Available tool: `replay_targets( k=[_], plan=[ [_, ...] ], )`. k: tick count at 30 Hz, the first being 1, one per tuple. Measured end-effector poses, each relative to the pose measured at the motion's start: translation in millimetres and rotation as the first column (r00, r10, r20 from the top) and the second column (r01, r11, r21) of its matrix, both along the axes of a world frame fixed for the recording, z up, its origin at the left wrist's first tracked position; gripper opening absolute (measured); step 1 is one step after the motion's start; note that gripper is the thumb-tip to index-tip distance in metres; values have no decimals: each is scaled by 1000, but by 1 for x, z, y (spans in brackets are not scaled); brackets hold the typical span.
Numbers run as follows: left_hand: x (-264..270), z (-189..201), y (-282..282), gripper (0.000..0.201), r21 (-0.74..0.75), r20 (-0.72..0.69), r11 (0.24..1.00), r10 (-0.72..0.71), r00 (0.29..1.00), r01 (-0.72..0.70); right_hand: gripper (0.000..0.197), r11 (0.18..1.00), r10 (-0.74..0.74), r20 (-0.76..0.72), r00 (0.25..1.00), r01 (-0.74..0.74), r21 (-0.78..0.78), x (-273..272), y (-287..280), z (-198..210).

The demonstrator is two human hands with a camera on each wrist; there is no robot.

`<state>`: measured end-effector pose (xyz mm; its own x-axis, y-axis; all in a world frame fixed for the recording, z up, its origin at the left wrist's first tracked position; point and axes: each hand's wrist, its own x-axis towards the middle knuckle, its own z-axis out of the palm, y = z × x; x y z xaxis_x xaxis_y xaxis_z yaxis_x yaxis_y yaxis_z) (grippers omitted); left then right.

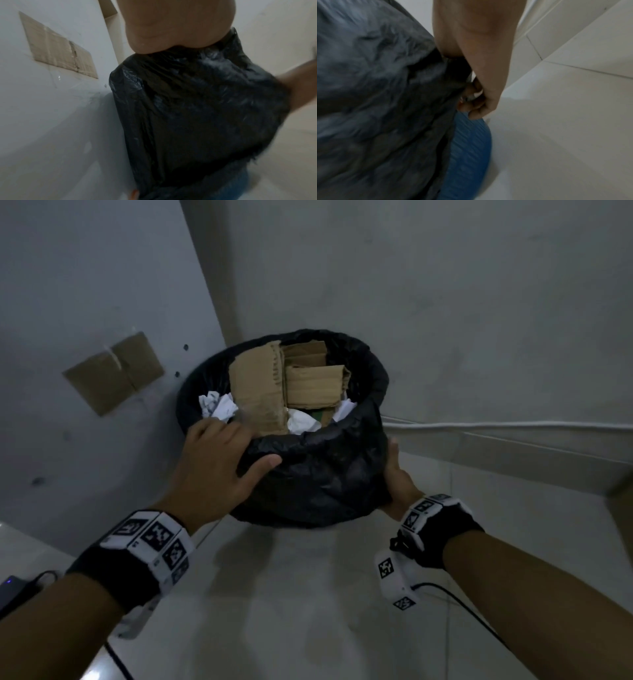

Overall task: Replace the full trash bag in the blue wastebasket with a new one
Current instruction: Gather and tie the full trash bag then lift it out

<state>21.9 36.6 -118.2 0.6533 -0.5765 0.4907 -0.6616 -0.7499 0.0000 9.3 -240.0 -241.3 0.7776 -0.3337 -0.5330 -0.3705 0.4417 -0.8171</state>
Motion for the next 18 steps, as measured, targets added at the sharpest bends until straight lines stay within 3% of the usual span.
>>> replay_targets(
  k=[4, 6, 8, 10, 12, 13, 15, 17, 18],
  plan=[
    [-4, -7, 0, 55, 7, 161, 999, 30, 986, -32, 120, 994, -34, 65, 997, 41, -106, -19, -22, 23],
    [-13, -7, -11, 41, -29, 305, 996, -74, 949, 87, 108, 990, -37, 69, 997, 46, -136, -39, -19, 51],
    [-30, -2, -33, 31, -25, 318, 959, -260, 912, 282, 83, 986, -29, 92, 995, 44, -163, -54, -12, 72],
    [-49, 2, -56, 30, 6, 197, 888, -451, 870, 459, 72, 984, -79, 126, 989, 98, -148, -65, -7, 82],
    [-65, 3, -76, 36, 21, 54, 884, -468, 882, 468, 85, 983, -144, 170, 975, 160, -88, -71, 1, 95],
    [-71, 2, -85, 43, -8, -33, 912, -410, 912, 410, 83, 981, -168, 200, 965, 184, -65, -74, 6, 104],
    [-79, -4, -99, 65, -103, -304, 972, -234, 923, 213, 53, 974, -191, 306, 933, 218, -56, -78, 15, 126],
    [-81, -12, -108, 73, -144, -569, 989, -114, 815, 38, 38, 965, -177, 433, 884, 242, -99, -82, 23, 150],
    [-79, -16, -110, 68, -135, -614, 991, -86, 785, 2, 38, 959, -147, 491, 859, 246, -143, -82, 26, 157]
  ],
)
